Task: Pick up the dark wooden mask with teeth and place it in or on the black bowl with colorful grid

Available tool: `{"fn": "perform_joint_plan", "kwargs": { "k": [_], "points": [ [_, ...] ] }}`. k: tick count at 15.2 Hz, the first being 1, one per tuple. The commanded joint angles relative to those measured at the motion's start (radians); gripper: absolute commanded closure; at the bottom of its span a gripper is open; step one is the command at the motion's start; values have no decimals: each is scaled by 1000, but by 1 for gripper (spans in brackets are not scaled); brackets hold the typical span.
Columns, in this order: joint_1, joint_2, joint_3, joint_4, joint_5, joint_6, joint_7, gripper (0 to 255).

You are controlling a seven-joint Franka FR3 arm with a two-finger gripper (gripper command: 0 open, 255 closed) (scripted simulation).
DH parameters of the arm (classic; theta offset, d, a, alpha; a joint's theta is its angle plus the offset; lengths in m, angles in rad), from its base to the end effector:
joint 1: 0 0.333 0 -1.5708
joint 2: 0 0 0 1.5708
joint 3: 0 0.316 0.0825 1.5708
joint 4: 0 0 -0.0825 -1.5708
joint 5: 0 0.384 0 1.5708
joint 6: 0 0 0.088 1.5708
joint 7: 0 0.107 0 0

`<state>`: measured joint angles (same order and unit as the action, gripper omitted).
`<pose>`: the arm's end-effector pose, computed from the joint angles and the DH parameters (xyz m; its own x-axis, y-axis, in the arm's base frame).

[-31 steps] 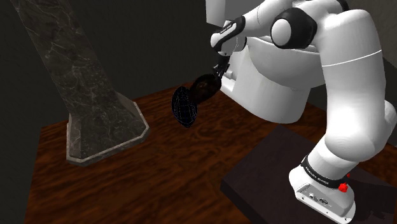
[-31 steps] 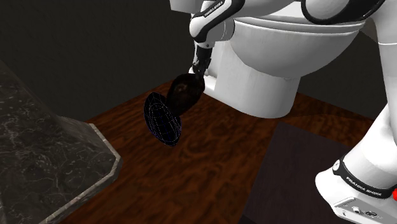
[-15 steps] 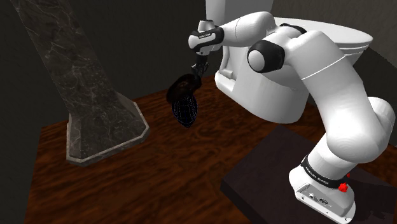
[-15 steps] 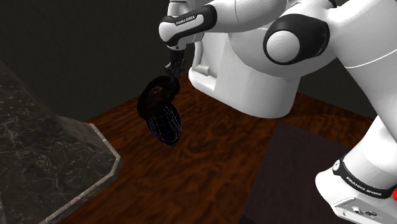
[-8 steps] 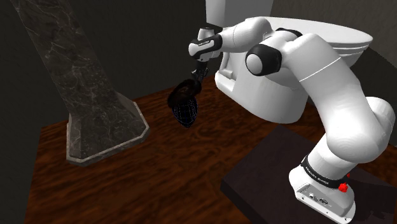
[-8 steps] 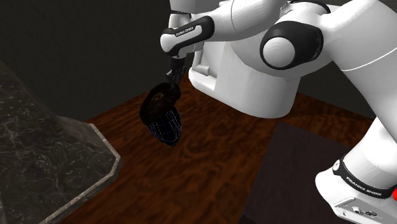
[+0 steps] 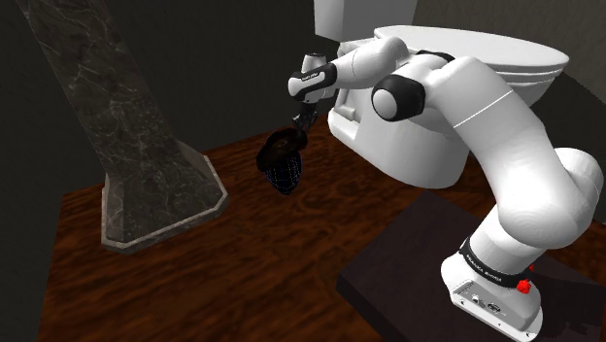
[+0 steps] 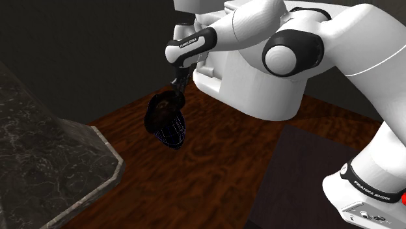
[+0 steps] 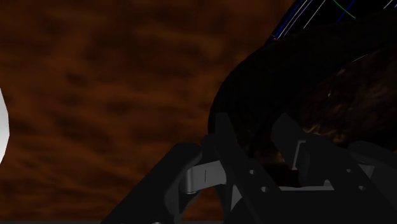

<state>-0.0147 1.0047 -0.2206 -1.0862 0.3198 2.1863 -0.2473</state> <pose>0.7769 -0.1136 0.2256 0.9899 -0.0508 0.1326 -0.0426 -0.9970 -0.0640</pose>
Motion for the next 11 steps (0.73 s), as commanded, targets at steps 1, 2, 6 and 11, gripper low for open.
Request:
{"fn": "perform_joint_plan", "kwargs": {
  "k": [1,2,6,11],
  "points": [
    [0,4,1,4,1,3,0,255],
    [0,4,1,4,1,3,0,255],
    [0,4,1,5,1,3,0,255],
    [0,5,1,7,1,2,1,0]
  ]
}}
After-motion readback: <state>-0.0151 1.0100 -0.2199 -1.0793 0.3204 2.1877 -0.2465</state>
